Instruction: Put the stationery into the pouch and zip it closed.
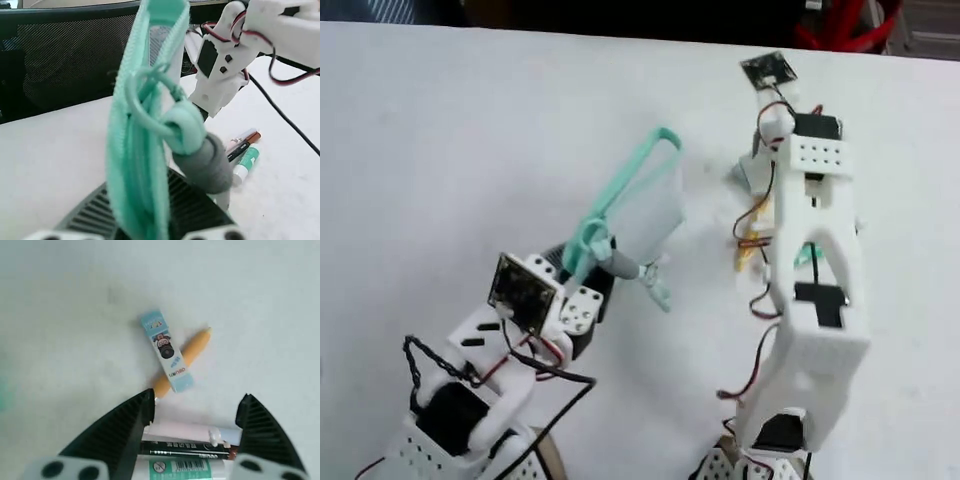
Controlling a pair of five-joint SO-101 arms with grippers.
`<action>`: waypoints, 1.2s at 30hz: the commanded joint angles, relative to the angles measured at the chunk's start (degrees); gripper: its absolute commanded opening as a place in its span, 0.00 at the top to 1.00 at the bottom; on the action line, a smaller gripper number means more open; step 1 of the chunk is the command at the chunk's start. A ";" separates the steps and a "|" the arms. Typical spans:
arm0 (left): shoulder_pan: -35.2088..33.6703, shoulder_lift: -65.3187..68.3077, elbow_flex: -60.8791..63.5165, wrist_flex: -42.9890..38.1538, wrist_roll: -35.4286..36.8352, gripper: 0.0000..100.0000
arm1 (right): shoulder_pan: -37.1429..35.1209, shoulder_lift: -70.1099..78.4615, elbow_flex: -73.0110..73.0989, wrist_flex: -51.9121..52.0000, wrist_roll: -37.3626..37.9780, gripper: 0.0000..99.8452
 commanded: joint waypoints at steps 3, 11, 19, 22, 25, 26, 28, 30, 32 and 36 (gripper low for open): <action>0.48 0.04 -0.53 -0.62 -0.53 0.98 | 0.31 7.16 -7.91 -0.57 0.26 0.73; 0.13 0.04 -0.18 0.09 -0.62 0.98 | 0.13 16.04 -16.53 -0.57 -3.08 0.76; 0.13 0.04 -0.09 0.00 -0.62 0.98 | 1.10 20.18 -22.33 0.48 -3.87 0.98; 0.13 0.04 0.00 0.00 -0.62 0.98 | 1.63 18.15 -24.79 5.23 -3.87 0.98; 0.13 0.04 0.62 -0.44 -0.62 0.98 | 1.54 14.81 -27.43 11.91 -3.87 0.98; 0.13 0.04 0.70 -0.44 -0.62 0.98 | 1.36 13.41 -28.04 14.37 -3.87 0.98; 0.13 0.04 0.70 -0.44 -0.62 0.98 | 1.19 10.68 -29.10 18.77 -3.87 0.98; 0.13 0.04 0.70 -0.35 -0.62 0.98 | 0.75 7.43 -29.80 22.46 -3.87 0.98; 0.13 0.04 0.79 0.00 -0.62 0.98 | 0.31 3.56 -29.80 25.98 -3.87 0.98; 0.13 0.04 1.76 -0.35 -0.62 0.98 | -2.15 -6.99 -28.84 27.47 -3.96 0.98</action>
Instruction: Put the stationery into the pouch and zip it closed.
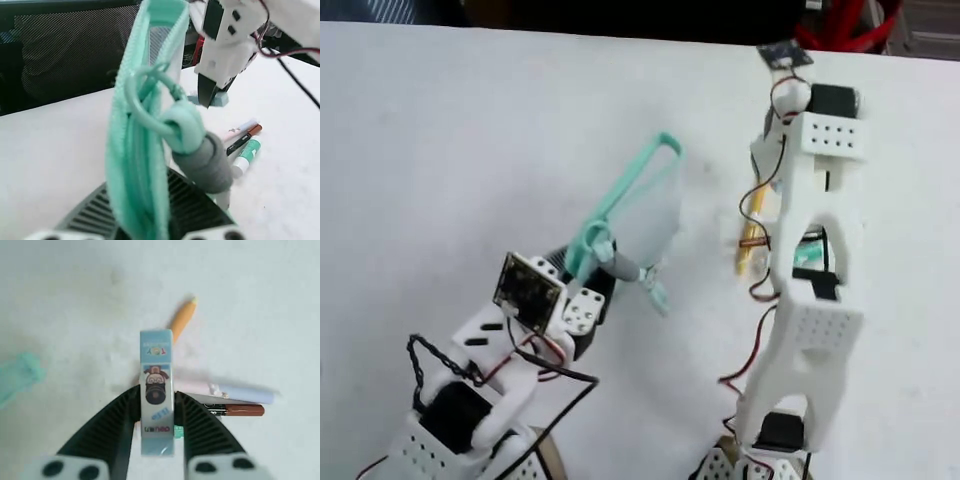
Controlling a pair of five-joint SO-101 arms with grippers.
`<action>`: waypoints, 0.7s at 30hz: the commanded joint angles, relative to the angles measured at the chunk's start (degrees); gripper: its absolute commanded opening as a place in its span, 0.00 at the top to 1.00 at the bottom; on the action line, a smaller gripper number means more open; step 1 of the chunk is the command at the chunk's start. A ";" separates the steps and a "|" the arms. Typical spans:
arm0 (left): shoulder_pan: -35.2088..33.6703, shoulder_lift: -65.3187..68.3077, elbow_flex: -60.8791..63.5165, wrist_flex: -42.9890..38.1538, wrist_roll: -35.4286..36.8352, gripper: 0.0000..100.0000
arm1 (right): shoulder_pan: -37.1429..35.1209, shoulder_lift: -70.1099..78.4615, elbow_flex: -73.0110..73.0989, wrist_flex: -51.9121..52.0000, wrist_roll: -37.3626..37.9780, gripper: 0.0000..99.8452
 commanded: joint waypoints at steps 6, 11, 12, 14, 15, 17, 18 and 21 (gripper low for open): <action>0.13 -0.04 0.35 -0.26 -0.62 0.98 | -8.40 -37.23 12.75 1.01 -3.08 0.98; 0.13 -0.04 0.35 -0.26 -0.62 0.98 | -20.18 -62.55 26.20 -2.51 -3.78 0.98; 0.13 -0.04 0.35 -0.26 -0.62 0.98 | -22.64 -66.86 28.13 -4.70 -3.78 0.98; 0.13 -0.04 0.35 -0.26 -0.62 0.98 | -27.74 -74.68 32.97 -10.68 -3.78 0.98; 0.13 -0.04 0.35 -0.26 -0.62 0.98 | -30.02 -77.67 35.96 -14.29 -3.78 0.98; 0.13 -0.04 0.35 -0.26 -0.62 0.98 | -33.80 -82.15 42.81 -21.58 -3.87 0.98; 0.13 -0.04 0.35 -0.26 -0.62 0.98 | -34.95 -83.56 46.59 -25.27 -3.87 0.98; 0.13 -0.04 0.35 -0.18 -0.62 0.98 | -35.38 -86.55 58.20 -36.79 -5.54 0.98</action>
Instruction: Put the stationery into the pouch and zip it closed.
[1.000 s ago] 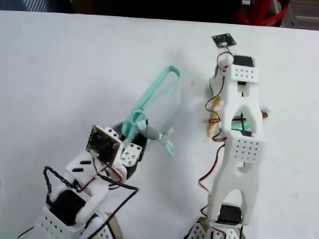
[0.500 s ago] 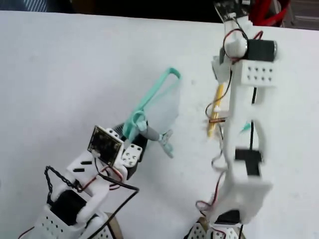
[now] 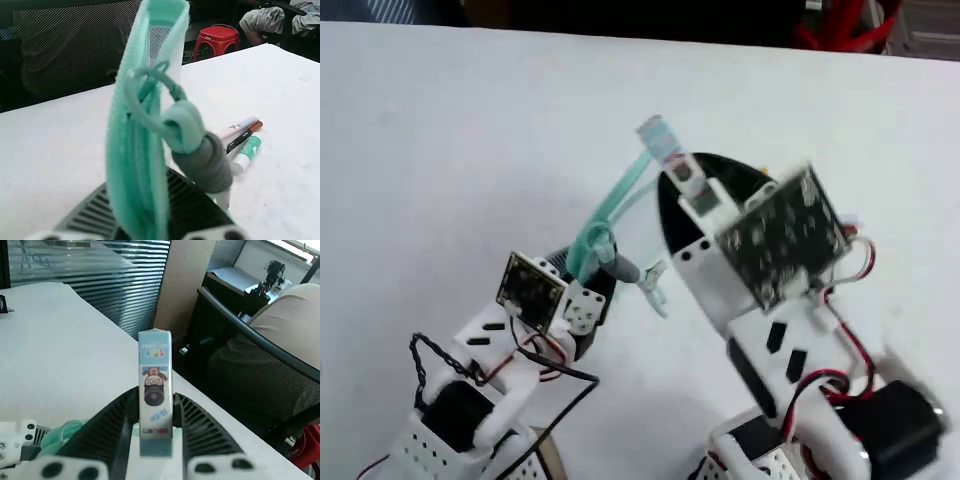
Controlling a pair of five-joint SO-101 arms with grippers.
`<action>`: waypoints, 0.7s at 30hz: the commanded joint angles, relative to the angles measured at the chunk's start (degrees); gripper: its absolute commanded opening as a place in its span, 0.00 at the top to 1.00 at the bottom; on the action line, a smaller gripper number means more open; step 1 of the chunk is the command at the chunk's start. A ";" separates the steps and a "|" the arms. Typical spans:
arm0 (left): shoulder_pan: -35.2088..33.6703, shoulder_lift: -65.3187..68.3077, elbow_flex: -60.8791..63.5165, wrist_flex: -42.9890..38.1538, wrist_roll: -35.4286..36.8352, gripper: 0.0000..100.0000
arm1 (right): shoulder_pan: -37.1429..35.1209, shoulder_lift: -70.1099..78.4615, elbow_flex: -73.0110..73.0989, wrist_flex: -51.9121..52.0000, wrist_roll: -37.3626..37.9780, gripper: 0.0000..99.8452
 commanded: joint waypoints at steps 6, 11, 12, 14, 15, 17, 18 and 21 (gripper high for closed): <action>0.13 -0.04 -0.35 -0.18 -0.53 0.98 | 1.89 -9.36 27.52 -29.14 -12.84 0.98; 0.13 -0.04 -0.35 -0.18 -0.53 0.98 | 2.95 -10.33 34.37 -36.35 -13.19 0.98; 0.13 -0.04 -0.35 -0.18 -0.53 0.98 | 3.03 -9.80 35.34 -37.76 -13.10 0.98; 0.13 -0.04 -0.44 -0.26 -0.53 0.98 | 3.03 -8.31 36.48 -39.69 -12.92 0.98; 0.13 -0.04 -0.44 -0.26 -0.53 0.98 | 3.03 -7.43 36.66 -40.22 -12.84 0.98; 0.13 -0.04 -0.44 -0.26 -0.53 0.98 | 3.03 -5.41 36.66 -41.01 -12.84 0.98; 0.13 -0.04 -0.44 -0.26 -0.53 0.98 | 3.03 -4.35 36.66 -41.71 -12.84 0.98; 0.13 -0.22 -0.44 -0.26 -0.53 0.98 | 3.03 -2.15 36.66 -43.12 -12.84 0.98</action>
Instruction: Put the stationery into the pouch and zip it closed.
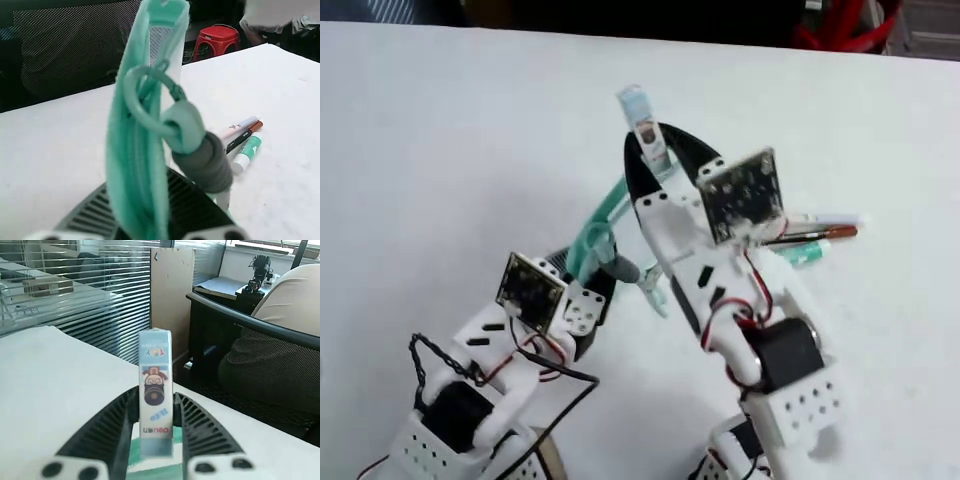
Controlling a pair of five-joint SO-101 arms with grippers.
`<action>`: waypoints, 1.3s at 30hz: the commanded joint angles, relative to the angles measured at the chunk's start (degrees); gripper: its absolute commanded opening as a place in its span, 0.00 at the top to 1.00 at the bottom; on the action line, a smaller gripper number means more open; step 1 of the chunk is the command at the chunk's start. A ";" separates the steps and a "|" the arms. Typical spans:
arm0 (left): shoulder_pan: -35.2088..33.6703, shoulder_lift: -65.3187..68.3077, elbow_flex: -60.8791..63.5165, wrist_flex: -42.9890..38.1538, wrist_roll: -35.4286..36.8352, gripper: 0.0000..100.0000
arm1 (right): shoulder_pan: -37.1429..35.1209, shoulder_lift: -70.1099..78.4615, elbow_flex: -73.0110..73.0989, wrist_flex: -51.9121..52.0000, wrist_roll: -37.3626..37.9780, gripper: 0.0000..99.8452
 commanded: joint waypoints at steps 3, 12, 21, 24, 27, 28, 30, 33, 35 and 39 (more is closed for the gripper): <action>0.04 -0.31 -0.44 -0.26 -0.53 0.98 | 0.57 2.15 -0.35 -1.71 -0.35 0.98; 0.04 -0.31 -0.62 -0.26 -0.18 0.87 | 1.98 2.15 -0.09 1.45 -0.35 0.98; -5.41 -0.40 -0.79 -0.62 3.25 0.83 | 2.07 2.24 -0.09 3.38 -0.35 0.98; -5.14 -0.40 -0.79 -0.62 3.25 0.83 | 1.89 2.59 0.26 3.38 -0.35 0.98; -5.14 -0.40 -0.79 -0.62 3.34 0.83 | 1.71 2.51 1.32 2.95 -0.35 0.98; -5.14 -0.40 -0.79 -0.62 3.34 0.83 | 1.71 2.59 1.49 2.95 -0.35 0.98; -5.14 -0.40 -0.79 -0.62 3.34 0.83 | 1.71 2.59 1.85 3.03 -0.26 0.96; -5.14 -0.40 -0.79 -0.62 3.34 0.83 | 1.71 2.59 2.02 3.47 -0.26 0.89; -5.14 -0.40 -0.79 -0.62 3.34 0.83 | 1.71 2.59 2.02 3.82 -0.26 0.86; -5.14 -0.40 -0.79 -0.62 3.34 0.83 | 1.71 2.15 1.76 4.62 -0.26 0.88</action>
